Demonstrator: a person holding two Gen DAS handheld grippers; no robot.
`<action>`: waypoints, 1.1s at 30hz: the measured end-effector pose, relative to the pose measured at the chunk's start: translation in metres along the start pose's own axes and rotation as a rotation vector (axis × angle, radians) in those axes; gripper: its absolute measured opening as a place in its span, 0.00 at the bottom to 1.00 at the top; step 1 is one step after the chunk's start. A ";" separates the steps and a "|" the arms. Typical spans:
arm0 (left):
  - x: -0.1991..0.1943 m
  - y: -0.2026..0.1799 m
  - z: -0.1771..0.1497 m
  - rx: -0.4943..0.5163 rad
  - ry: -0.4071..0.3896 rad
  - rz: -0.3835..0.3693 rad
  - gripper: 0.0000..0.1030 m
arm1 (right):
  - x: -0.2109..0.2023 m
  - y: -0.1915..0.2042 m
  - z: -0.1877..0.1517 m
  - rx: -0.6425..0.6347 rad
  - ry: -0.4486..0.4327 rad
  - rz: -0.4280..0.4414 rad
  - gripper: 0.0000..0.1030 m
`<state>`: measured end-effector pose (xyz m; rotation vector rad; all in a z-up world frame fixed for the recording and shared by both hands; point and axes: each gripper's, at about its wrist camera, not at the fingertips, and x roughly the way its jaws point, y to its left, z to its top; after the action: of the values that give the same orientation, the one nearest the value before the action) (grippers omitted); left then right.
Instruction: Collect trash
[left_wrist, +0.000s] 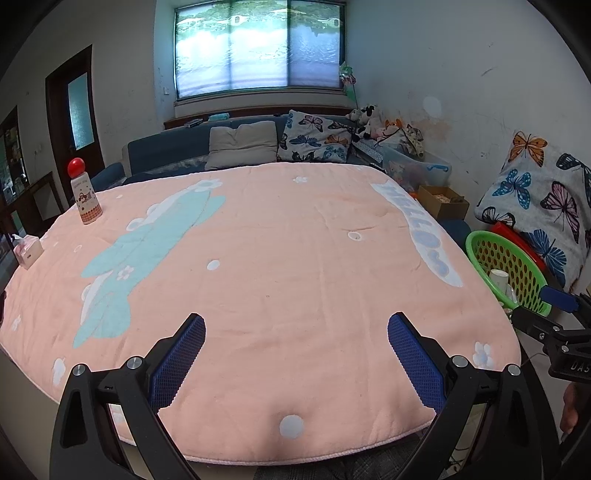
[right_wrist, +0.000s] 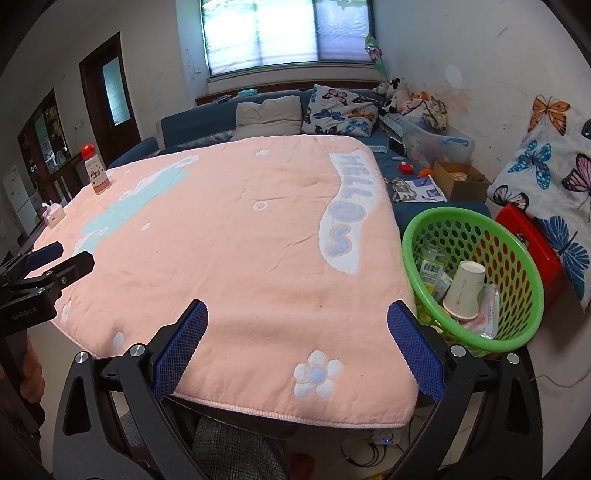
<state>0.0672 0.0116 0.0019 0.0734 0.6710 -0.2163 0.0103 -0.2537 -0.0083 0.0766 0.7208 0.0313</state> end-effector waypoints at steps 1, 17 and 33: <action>0.000 0.000 0.000 0.000 -0.002 0.000 0.93 | 0.000 0.000 0.000 0.001 0.000 0.003 0.94; -0.010 -0.003 0.002 0.002 -0.064 0.011 0.93 | -0.004 0.001 -0.002 0.001 -0.040 0.014 0.94; -0.015 -0.002 0.002 0.000 -0.097 0.018 0.93 | -0.008 0.001 -0.001 0.007 -0.051 0.012 0.96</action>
<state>0.0566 0.0119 0.0126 0.0682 0.5731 -0.2017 0.0037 -0.2526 -0.0041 0.0885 0.6696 0.0383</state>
